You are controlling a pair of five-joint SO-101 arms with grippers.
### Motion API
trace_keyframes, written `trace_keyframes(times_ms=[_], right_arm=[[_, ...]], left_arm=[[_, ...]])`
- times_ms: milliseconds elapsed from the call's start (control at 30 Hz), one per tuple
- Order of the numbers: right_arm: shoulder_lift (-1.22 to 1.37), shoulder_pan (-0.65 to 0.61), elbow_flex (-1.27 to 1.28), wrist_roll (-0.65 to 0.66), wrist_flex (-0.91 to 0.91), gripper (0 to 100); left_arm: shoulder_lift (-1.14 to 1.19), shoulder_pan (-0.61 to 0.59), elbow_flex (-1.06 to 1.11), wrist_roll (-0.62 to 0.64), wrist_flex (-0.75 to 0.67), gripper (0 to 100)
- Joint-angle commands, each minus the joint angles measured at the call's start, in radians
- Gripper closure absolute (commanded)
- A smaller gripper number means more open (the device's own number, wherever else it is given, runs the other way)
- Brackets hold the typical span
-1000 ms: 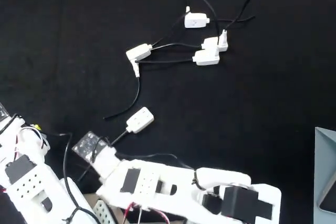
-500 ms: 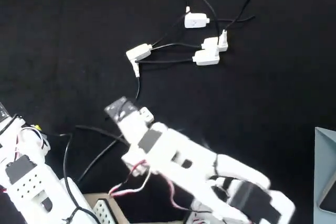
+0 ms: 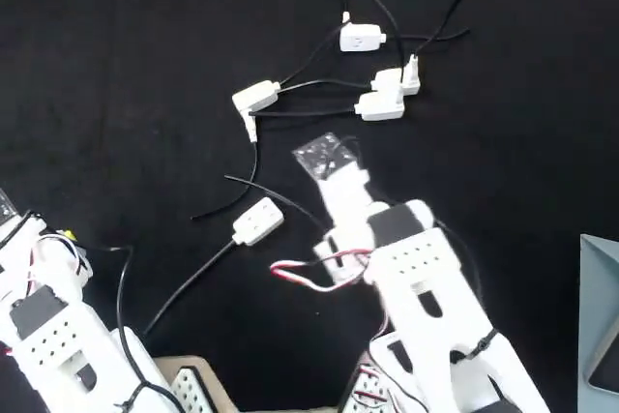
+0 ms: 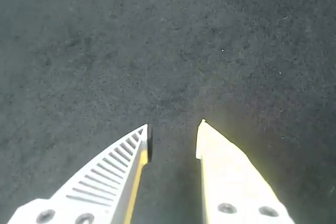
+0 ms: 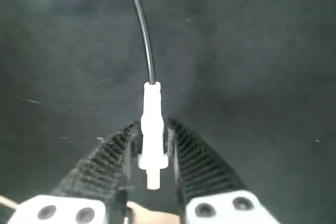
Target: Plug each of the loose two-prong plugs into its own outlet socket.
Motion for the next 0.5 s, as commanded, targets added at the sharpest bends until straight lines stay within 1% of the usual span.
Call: trace_keyframes(times_ms=[0,233,467], right_arm=[[0.068,0.121,0.038,0.1,-0.081,98.5],[0.248,0.135,0.033,0.103,-0.11,98.3],[0.432,0.135,-0.039,0.104,-0.11,98.4]], left_arm=[[-0.014,0.001,-0.002,0.003,-0.023,84],[-0.014,0.001,-0.002,0.002,-0.023,84],[-0.014,0.001,-0.002,0.002,-0.023,84]])
